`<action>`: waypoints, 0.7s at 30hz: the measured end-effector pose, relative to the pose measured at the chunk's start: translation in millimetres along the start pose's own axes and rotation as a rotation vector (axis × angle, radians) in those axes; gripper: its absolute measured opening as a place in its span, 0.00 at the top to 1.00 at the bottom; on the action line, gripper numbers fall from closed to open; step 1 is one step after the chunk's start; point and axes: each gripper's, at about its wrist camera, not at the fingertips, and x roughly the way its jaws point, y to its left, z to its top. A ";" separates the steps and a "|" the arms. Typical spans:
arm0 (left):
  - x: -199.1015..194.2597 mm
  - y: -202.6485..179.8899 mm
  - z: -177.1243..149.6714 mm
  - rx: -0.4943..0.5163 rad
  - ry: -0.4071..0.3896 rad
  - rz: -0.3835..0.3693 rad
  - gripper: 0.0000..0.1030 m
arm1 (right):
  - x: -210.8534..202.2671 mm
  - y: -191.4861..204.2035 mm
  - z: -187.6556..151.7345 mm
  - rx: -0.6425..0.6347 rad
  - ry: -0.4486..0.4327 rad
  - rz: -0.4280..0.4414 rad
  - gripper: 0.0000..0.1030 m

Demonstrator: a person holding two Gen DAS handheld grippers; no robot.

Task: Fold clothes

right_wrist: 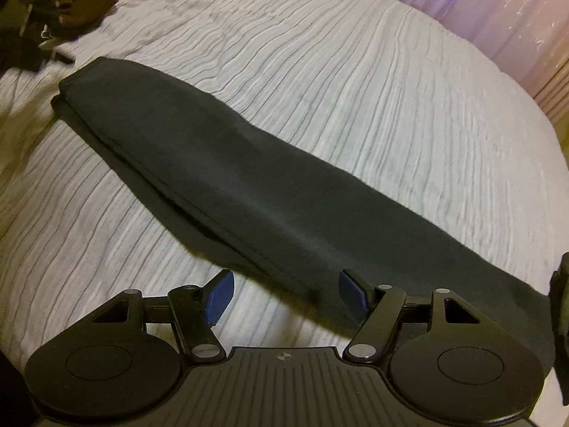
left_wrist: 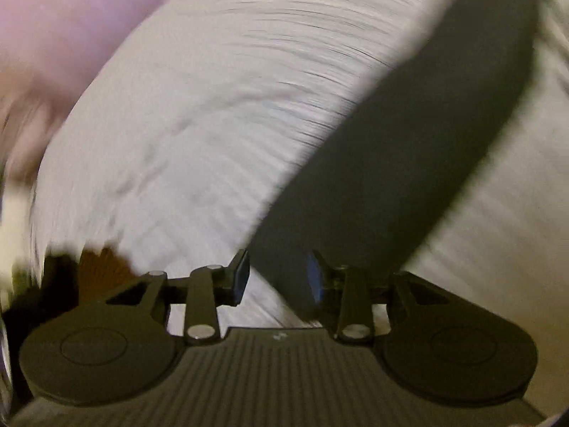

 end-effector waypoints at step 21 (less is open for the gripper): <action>-7.6 8.6 14.3 0.004 -0.064 0.032 0.95 | 34.7 -95.5 -83.6 0.362 0.161 -0.359 0.34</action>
